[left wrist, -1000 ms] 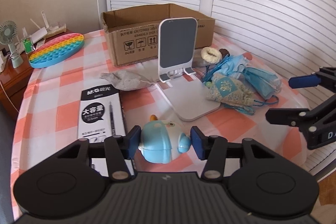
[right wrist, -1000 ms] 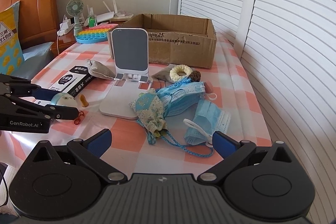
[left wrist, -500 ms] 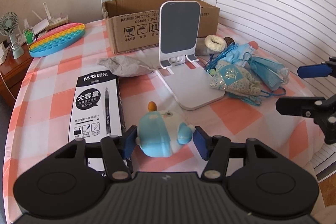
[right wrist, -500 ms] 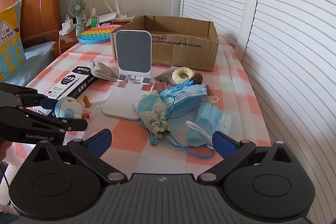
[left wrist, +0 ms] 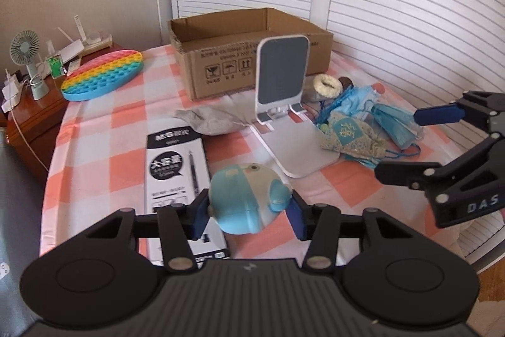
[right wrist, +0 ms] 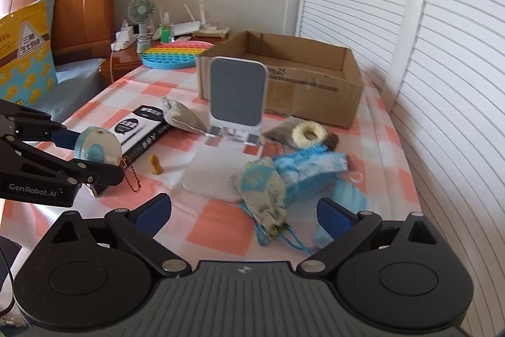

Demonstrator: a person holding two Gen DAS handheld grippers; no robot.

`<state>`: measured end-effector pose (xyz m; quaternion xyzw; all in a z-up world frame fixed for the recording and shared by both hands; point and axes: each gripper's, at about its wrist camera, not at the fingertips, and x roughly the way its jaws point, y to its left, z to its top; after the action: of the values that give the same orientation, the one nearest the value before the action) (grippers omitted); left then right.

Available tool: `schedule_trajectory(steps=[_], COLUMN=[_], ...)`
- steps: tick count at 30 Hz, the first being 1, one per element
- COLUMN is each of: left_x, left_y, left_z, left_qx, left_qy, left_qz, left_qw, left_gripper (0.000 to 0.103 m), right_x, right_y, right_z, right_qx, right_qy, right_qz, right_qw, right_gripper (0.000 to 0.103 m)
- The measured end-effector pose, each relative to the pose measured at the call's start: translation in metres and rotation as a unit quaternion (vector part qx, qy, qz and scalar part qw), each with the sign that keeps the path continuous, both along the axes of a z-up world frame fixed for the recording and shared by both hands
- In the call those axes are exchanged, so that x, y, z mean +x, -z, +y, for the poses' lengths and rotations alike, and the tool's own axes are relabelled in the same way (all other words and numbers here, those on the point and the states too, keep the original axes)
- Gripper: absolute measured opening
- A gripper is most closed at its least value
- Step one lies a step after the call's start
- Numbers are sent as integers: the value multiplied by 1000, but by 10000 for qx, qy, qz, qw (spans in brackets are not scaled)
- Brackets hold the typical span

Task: Organize soft objects
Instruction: 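Lift the plush bird off the table with the left tool, then close the right tool on the grey cloth pouch while the left tool holds the plush bird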

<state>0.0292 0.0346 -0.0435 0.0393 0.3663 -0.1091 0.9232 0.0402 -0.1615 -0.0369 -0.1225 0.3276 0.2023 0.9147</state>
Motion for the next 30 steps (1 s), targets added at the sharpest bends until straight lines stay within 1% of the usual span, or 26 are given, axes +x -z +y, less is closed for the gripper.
schedule_trajectory(steps=[5,7,13,19,21,26,30], left_x=[0,1,7,18,23,33,40], left_y=[-7,-9,-12,-15,-15,-13,-10], left_z=[19,26,50,68,72,81,84], left_qx=[83,91,103,80,64,-38,-78], left_qy=[-75,-111,-243,-289,-302,-317,-313], left_qz=[-54,-50,-54,-74,-69,-49,-19], left_qw=[9999,9999,9996,9995,9995,9995,9995], left_gripper=[50,50,49,48,48,48,48], right_x=[14,20,42,58,64,79,88], right_y=[0,1,4,9,12,18,24], right_z=[35,49,88,122,131,145,154], right_qx=[-215,-304,-515,-846,-984,-1147,-1360], right_qy=[-319,-427,-690,-934,-1003,-1127,-1186], right_qz=[-19,-35,-45,-211,-249,-260,-321], right_qw=[9993,9986,9963,9918,9898,9866,9831], right_gripper=[85,83,72,63,57,56,49])
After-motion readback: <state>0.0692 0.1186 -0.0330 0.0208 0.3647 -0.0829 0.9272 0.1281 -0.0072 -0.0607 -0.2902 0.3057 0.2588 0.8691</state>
